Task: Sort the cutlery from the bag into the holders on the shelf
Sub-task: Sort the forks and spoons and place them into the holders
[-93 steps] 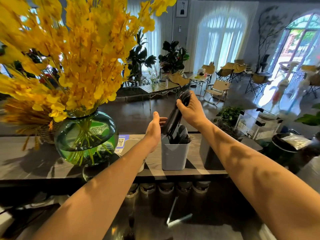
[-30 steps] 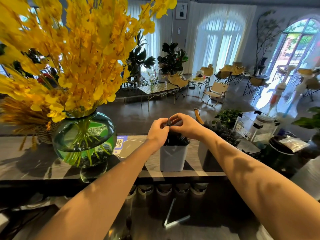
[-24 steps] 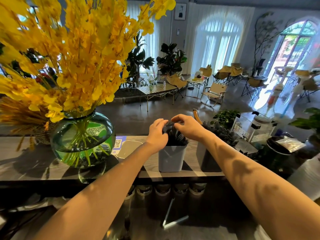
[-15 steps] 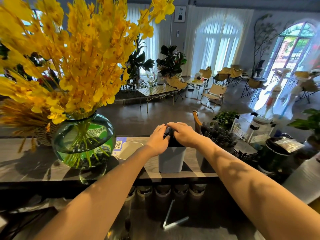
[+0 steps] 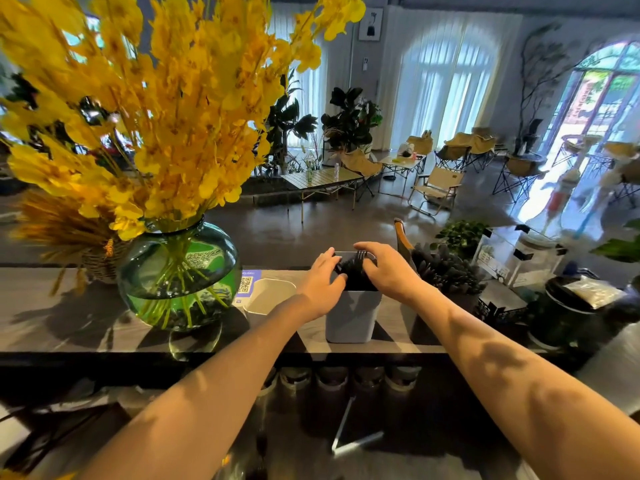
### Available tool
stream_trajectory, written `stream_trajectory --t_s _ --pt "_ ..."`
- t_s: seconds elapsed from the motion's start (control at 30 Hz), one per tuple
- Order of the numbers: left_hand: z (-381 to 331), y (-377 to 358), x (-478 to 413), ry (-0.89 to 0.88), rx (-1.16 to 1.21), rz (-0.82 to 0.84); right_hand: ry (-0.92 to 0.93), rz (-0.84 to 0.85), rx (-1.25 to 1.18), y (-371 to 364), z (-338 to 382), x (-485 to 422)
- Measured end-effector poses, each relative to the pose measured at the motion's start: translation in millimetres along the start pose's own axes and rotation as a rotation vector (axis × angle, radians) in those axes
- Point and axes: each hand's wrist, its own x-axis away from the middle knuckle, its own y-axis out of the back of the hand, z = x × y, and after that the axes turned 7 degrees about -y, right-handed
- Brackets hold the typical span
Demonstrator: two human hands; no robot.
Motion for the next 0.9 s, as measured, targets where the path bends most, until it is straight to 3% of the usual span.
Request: stream_trajectory --t_s 0.33,0.73,0.9 --pt "-4.0 -1.2 6.3 -0.001 -0.089 0.037 -0.029 0.145 -0.014 -6.2 5.2 4.7" --pt "-9.8 12.3 60.7 0.001 0.009 -0.054 0.128 -0.223 -0.142 -5.0 29.1 73.3" --pt "-6.0 4.5 127.8 -0.012 0.085 -0.059 0.062 -0.131 -0.212 -32.6 48.3 129.2"
